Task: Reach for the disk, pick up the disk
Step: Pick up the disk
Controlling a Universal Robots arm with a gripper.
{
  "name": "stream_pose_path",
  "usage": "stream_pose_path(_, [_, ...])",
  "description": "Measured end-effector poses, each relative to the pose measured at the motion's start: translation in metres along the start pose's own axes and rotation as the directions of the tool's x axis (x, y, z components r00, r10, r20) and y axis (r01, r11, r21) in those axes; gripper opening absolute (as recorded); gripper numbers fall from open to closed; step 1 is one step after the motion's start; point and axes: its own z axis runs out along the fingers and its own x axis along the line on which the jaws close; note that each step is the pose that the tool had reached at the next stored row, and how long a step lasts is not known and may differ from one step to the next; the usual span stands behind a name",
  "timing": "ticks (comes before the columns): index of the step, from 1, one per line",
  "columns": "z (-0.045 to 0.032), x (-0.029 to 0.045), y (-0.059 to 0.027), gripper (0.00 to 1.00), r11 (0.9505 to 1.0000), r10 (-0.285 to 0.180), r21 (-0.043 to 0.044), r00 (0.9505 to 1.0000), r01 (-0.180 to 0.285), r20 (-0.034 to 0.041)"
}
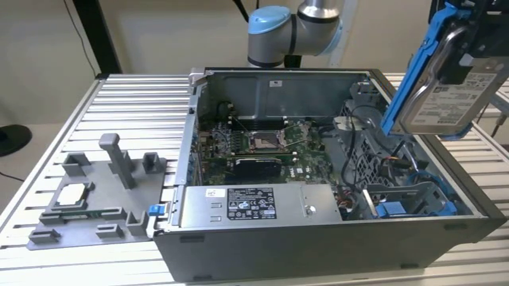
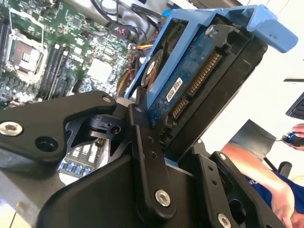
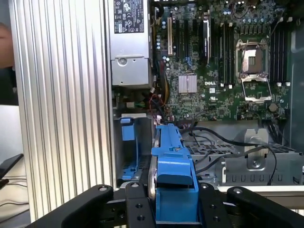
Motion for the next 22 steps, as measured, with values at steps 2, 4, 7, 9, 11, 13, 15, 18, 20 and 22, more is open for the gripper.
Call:
stream_pose_path(2, [0.0005,0.0043,-0.0002,0.00,1.0000,0.000,0.0000,1.0000,0.000,0.0000])
stream_pose_path(4, [0.0011,0.0081,-0.0004,0.00,1.0000,0.000,0.0000,1.0000,0.000,0.0001])
stream_pose_path(7, [0.0020,0.0130,-0.0006,0.00,1.0000,0.000,0.0000,1.0000,0.000,0.0000])
stream_pose_path(9, [0.0025,0.0159,-0.0007,0.00,1.0000,0.001,0.0000,1.0000,-0.001,0.0000])
stream_pose_path(11, [0.0031,0.0173,-0.0007,0.00,1.0000,0.001,0.0000,1.0000,-0.001,0.0000])
stream_pose_path(13, [0.0035,0.0183,-0.0008,0.00,1.0000,0.001,0.0000,1.0000,-0.001,-0.0002])
stream_pose_path(15, [0.0040,0.0195,-0.0009,0.00,1.0000,0.001,0.0000,1.0000,-0.001,-0.0004])
stream_pose_path(18, [0.0046,0.0210,-0.0010,0.00,1.0000,0.002,0.0000,1.0000,-0.002,-0.0008])
stream_pose_path(20, [0.0049,0.0213,-0.0010,0.00,1.0000,0.002,0.0000,1.0000,-0.002,-0.0010])
stream_pose_path(22, [0.0051,0.0213,-0.0010,0.00,1.0000,0.002,0.0000,1.0000,-0.002,-0.0010])
